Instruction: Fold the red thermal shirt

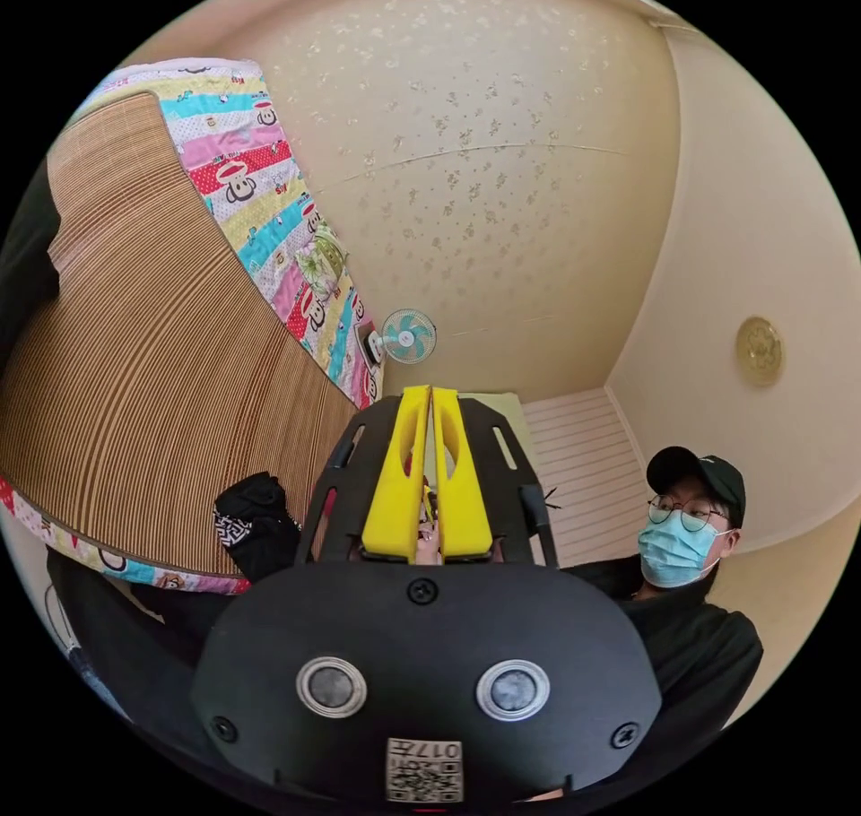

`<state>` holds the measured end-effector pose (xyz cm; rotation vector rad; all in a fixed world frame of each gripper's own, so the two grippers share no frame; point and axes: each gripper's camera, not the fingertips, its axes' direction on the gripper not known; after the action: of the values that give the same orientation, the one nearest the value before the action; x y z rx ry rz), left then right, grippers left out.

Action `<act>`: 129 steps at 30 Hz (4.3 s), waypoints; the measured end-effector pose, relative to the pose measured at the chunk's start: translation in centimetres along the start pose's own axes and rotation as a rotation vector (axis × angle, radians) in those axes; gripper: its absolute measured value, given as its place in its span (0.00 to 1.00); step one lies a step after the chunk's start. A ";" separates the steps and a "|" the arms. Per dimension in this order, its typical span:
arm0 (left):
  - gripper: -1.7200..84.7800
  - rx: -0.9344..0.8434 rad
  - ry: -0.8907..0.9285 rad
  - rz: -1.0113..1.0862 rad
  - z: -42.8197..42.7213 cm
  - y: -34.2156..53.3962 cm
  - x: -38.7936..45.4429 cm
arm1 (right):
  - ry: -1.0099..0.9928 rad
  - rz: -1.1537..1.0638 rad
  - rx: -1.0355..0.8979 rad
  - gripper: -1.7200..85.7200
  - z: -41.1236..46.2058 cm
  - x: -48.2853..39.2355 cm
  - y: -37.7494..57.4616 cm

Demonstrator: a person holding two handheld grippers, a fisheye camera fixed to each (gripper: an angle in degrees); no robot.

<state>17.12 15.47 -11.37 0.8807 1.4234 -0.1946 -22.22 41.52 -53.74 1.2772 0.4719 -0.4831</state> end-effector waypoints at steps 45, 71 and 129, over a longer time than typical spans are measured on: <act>0.05 -0.559 -0.273 -0.480 23.6 14.9 -37.9 | 0.598 -0.420 -1.082 0.06 30.5 -3.1 16.1; 0.02 -0.663 1.736 0.877 0.7 3.8 17.6 | -0.606 -0.650 -0.482 0.10 6.5 -18.3 16.7; 0.02 -0.336 0.553 0.645 -12.9 7.0 14.3 | -0.735 -0.698 0.215 0.05 -18.9 -24.6 3.6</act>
<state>14.15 33.70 -20.14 1.1069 1.5254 0.8060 -41.28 62.63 -40.77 1.0117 0.2240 -1.5568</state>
